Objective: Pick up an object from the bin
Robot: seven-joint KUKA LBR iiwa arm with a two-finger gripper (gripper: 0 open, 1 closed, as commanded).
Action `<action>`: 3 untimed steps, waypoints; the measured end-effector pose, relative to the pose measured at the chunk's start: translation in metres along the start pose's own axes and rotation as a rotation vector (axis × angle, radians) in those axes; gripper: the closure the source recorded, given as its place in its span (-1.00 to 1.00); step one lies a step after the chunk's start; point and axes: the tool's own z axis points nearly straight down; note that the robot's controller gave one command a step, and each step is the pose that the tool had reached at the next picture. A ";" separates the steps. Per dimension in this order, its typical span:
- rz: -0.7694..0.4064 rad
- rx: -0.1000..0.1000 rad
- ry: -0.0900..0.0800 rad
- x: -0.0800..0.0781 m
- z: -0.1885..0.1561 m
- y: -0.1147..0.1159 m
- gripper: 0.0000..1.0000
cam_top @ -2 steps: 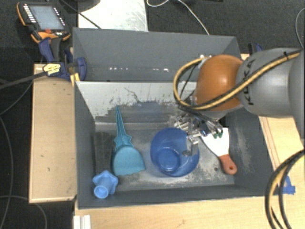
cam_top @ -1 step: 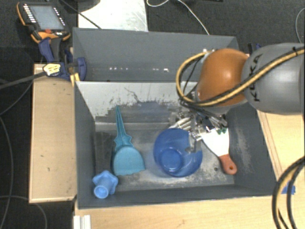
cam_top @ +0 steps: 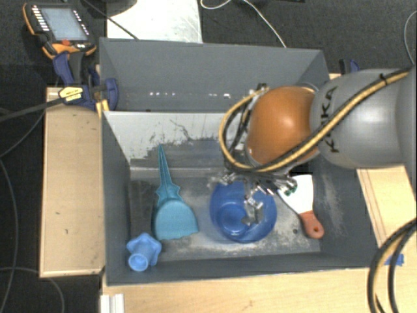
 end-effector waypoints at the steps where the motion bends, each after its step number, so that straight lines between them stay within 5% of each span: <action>1: -0.020 0.008 -0.008 0.000 0.028 -0.015 -1.00; 2: -0.597 0.002 -0.002 -0.029 0.027 0.011 1.00; 3: -0.595 0.002 -0.002 -0.029 0.027 0.010 1.00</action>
Offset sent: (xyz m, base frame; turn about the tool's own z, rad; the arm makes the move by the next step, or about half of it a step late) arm 0.0134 0.0264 -0.0298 -0.5978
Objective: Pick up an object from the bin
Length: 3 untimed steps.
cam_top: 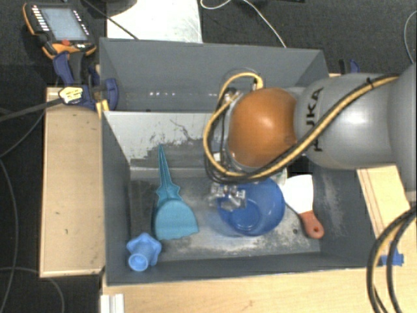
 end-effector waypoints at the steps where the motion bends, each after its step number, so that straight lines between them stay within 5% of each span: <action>1: 0.001 -0.001 0.000 0.000 -0.002 0.001 1.00; 3: 0.004 -0.003 -0.001 0.000 -0.028 0.001 1.00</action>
Offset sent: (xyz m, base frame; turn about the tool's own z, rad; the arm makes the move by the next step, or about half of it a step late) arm 0.0001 -0.0001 0.0401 0.0000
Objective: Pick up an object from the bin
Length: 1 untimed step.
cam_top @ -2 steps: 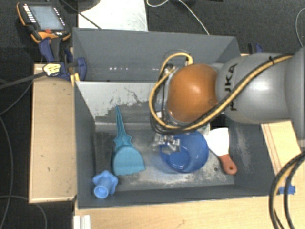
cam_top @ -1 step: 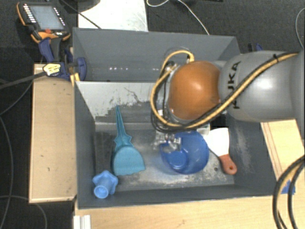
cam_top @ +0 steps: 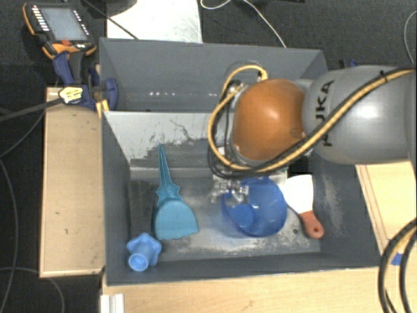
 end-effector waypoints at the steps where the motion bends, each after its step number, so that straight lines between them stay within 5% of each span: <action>1: 0.000 -0.001 0.000 0.000 -0.018 0.000 1.00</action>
Offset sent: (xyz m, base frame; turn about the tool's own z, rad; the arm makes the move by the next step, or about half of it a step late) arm -0.0001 0.0001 0.0786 0.0000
